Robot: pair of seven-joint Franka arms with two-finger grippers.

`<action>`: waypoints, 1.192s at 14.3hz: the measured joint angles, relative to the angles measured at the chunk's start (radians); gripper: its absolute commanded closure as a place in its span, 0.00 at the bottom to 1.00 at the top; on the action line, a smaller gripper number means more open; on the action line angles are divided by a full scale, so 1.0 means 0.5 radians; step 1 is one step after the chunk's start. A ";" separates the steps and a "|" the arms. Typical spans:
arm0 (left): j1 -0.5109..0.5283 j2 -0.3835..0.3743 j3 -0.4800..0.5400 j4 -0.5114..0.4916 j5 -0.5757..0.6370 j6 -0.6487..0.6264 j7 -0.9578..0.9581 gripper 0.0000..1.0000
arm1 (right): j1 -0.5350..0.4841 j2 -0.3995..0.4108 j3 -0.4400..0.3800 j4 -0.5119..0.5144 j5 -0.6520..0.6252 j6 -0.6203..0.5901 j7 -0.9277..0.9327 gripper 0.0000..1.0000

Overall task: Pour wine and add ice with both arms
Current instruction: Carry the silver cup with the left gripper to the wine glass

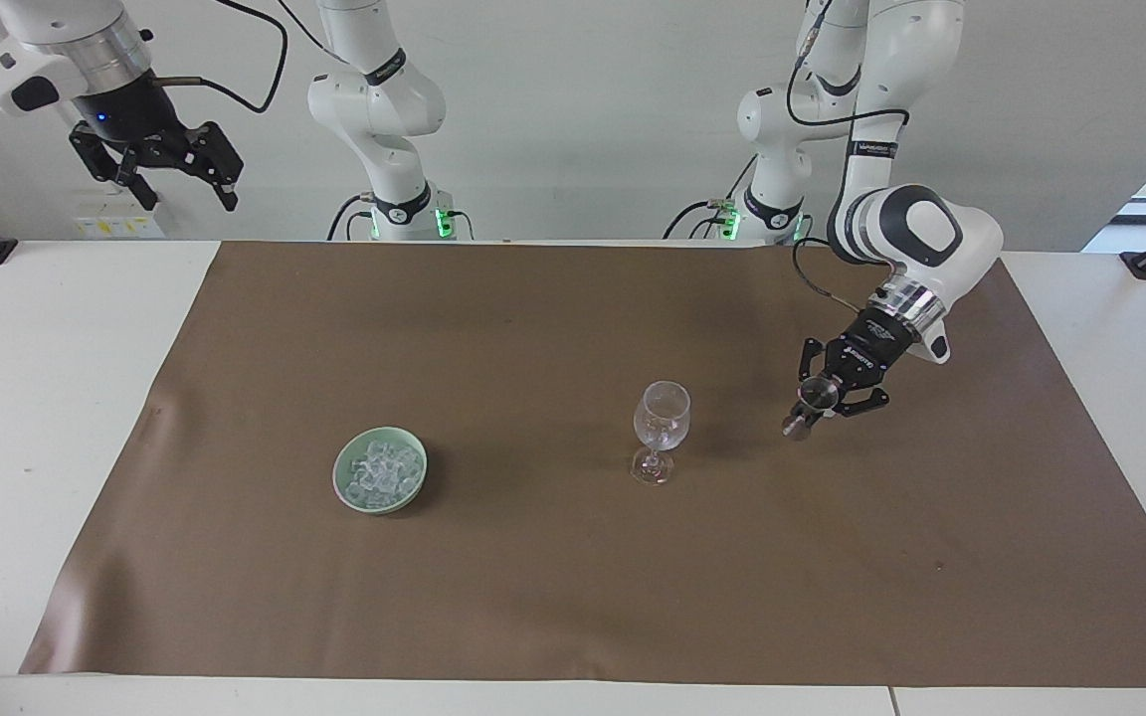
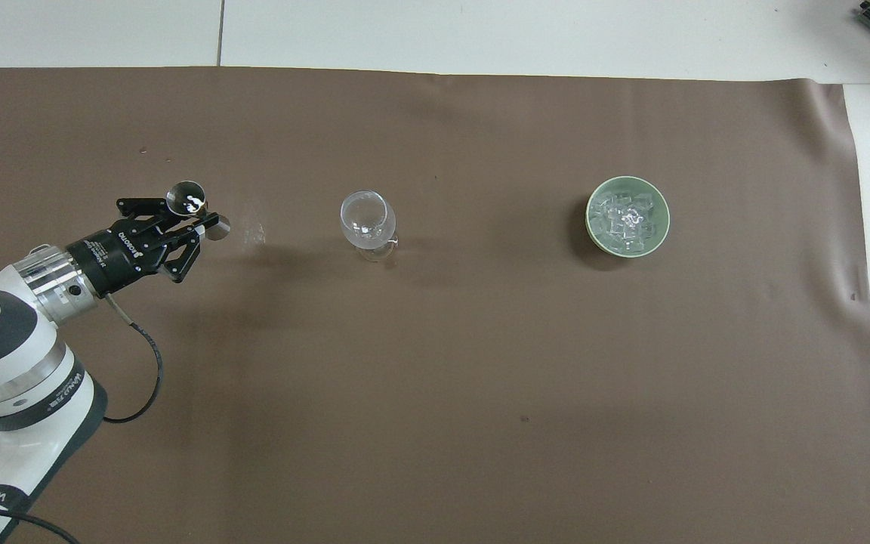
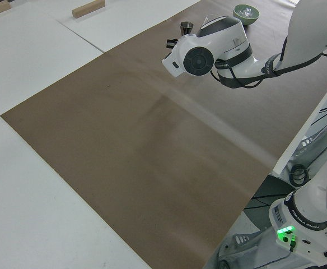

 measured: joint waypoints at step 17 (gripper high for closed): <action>-0.414 -0.059 -0.003 0.082 -0.002 0.414 -0.143 1.00 | 0.000 0.000 0.000 0.000 0.000 0.000 0.000 0.00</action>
